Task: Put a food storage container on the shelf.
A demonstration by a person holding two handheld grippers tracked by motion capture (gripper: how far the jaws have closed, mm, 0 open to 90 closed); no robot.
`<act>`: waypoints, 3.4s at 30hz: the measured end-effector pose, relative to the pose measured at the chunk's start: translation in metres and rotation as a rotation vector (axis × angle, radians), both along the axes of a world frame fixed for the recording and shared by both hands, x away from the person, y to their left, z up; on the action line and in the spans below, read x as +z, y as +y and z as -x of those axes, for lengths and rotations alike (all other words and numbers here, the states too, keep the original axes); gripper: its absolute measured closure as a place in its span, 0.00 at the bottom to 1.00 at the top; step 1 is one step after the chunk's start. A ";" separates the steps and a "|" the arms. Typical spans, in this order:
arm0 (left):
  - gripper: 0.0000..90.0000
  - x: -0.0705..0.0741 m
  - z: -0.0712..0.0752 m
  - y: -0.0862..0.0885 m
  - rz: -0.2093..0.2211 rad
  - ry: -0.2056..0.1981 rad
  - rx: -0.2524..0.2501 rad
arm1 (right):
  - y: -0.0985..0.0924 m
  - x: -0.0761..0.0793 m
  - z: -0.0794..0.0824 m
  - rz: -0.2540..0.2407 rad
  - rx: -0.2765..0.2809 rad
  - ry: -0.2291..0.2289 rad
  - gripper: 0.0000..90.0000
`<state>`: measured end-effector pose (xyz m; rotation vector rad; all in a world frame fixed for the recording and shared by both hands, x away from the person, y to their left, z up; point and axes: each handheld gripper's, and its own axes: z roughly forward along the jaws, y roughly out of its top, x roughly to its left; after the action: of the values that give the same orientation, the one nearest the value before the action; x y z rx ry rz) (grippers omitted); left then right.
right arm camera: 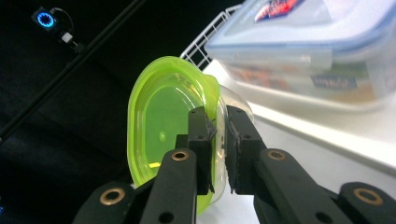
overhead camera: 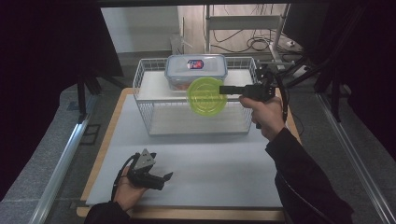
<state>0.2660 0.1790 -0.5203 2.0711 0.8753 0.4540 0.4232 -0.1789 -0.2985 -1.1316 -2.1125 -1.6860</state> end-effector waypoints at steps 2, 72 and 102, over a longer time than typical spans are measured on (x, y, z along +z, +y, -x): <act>0.05 0.000 0.000 0.000 0.000 0.002 -0.001 | 0.002 0.006 -0.004 -0.003 -0.004 0.002 0.91; 0.05 0.000 0.001 -0.003 -0.003 0.012 -0.035 | 0.020 0.029 -0.055 0.194 -0.210 -0.233 0.25; 0.05 -0.001 0.001 -0.003 0.026 0.016 -0.030 | -0.039 -0.123 0.072 0.369 -0.171 -0.388 0.03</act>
<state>0.2651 0.1758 -0.5213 2.0635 0.8547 0.4082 0.3514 -0.2175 -0.4216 -1.1841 -2.7273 -1.7524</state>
